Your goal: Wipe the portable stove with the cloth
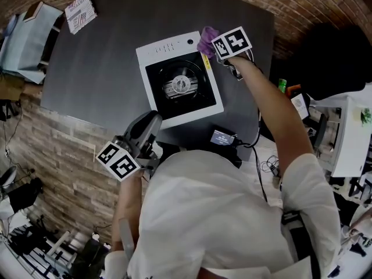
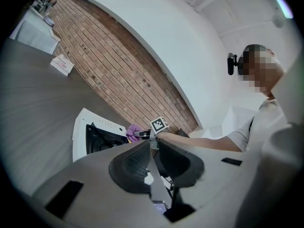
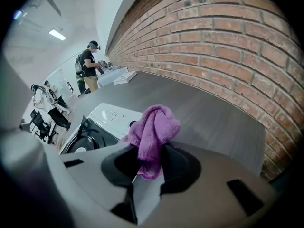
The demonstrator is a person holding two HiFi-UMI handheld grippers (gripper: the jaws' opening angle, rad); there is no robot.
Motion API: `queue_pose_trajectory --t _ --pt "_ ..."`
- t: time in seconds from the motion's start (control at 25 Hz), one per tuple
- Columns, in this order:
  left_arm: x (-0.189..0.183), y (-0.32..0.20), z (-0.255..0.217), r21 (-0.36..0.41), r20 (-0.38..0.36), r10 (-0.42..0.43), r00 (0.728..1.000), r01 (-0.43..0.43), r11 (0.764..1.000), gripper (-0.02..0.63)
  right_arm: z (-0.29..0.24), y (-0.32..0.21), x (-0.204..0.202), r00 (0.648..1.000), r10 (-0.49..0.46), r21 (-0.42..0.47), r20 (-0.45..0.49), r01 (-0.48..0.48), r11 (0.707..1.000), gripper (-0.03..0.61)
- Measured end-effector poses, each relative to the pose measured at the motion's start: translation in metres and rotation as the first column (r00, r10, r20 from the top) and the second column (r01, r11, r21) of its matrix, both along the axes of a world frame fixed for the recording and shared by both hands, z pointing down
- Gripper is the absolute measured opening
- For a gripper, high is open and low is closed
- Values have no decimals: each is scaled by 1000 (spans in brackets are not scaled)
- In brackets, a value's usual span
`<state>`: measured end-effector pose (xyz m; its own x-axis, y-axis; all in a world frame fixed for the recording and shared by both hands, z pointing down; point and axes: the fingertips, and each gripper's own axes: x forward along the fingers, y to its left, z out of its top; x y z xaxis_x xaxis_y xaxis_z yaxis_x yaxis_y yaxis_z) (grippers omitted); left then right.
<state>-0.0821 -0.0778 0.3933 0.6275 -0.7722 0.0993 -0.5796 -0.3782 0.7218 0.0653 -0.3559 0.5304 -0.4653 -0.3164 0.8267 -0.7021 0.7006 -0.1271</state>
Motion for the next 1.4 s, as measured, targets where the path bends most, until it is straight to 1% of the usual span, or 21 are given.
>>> queue_pose_trajectory --t 0.4,0.72,1.04,1.24,1.4 --pt "4 5 -3 12 -6 14 1000 -14 1000 66 -1 23 20 998 29 10 49 -29 1000 103" --pt "9 6 -7 23 -5 24 1000 -24 999 66 -4 39 0 997 2 5 80 -3 1000 103" --pt "8 10 -10 26 -3 27 1000 -27 999 66 1 59 5 996 19 7 82 -20 1000 103" --pt "14 8 -8 26 -5 59 998 -59 998 66 4 72 10 996 29 12 86 -30 999 103" --pt "20 6 -8 29 -9 88 996 -88 996 66 4 85 14 998 7 31 57 -9 999 103"
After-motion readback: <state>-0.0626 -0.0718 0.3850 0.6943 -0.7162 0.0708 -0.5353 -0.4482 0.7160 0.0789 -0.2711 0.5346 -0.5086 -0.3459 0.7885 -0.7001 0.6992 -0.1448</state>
